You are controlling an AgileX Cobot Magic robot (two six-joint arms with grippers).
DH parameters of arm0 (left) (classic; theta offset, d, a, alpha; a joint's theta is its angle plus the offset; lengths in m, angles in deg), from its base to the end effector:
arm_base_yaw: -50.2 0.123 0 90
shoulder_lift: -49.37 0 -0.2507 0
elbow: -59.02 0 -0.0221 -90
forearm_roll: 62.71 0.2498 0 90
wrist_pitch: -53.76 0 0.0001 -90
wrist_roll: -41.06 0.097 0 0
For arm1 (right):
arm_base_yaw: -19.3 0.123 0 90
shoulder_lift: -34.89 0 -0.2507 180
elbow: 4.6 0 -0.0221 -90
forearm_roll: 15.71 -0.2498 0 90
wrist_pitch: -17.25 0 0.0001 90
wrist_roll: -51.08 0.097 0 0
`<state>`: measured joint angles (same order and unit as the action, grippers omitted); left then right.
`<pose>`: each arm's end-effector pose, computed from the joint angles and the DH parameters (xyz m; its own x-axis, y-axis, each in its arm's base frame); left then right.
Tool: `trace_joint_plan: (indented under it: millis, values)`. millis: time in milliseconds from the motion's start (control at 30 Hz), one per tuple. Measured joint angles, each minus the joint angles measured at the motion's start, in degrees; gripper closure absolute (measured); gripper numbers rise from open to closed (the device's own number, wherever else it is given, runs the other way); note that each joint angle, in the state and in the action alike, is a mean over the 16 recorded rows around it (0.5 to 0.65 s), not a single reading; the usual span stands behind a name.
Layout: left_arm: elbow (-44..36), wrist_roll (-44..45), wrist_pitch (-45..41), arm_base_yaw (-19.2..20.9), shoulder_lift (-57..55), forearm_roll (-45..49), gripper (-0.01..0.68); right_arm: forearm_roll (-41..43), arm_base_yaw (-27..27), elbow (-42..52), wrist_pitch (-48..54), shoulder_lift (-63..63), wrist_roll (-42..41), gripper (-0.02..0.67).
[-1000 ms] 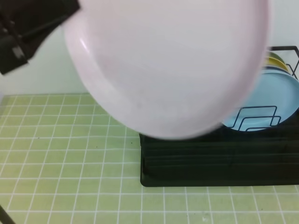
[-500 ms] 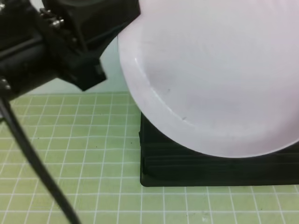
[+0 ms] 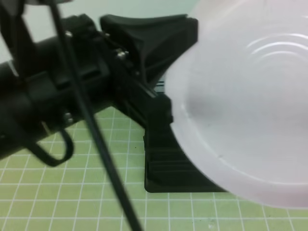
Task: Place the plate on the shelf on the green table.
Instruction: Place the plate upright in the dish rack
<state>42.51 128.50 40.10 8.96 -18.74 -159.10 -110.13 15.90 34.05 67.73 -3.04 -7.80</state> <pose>0.1705 -0.1798 0.4124 -0.0400 -0.1702 -0.9846 0.8200 0.5574 -0.1296 0.1030 0.0687 0.3765 -0.1719 0.4048 -0.8981 -0.7405 0.5482 0.3888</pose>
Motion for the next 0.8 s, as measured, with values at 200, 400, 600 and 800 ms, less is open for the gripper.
trace_joint_plan:
  millis: [200, 400, 600, 800]
  values:
    - [-0.01, 5.45, -0.46, -1.63, -1.28, -1.95, 0.672, 0.12, 0.00, -0.01, 0.34, -0.99, -0.76, 0.286]
    - [-0.01, 12.53, -3.47, -1.86, -1.78, -3.23, 0.660, 0.49, 0.00, -0.02, 0.55, -2.08, -2.78, 0.434]
    - [-0.01, 17.33, -7.53, -1.86, -1.97, -3.31, 0.538, 0.67, 0.00, -0.14, 0.58, -3.06, -6.09, 0.567]
    - [0.21, 18.22, -9.30, -1.90, -1.41, -3.29, 0.352, 1.37, 0.00, -1.34, -2.61, -3.85, -10.60, 0.601]
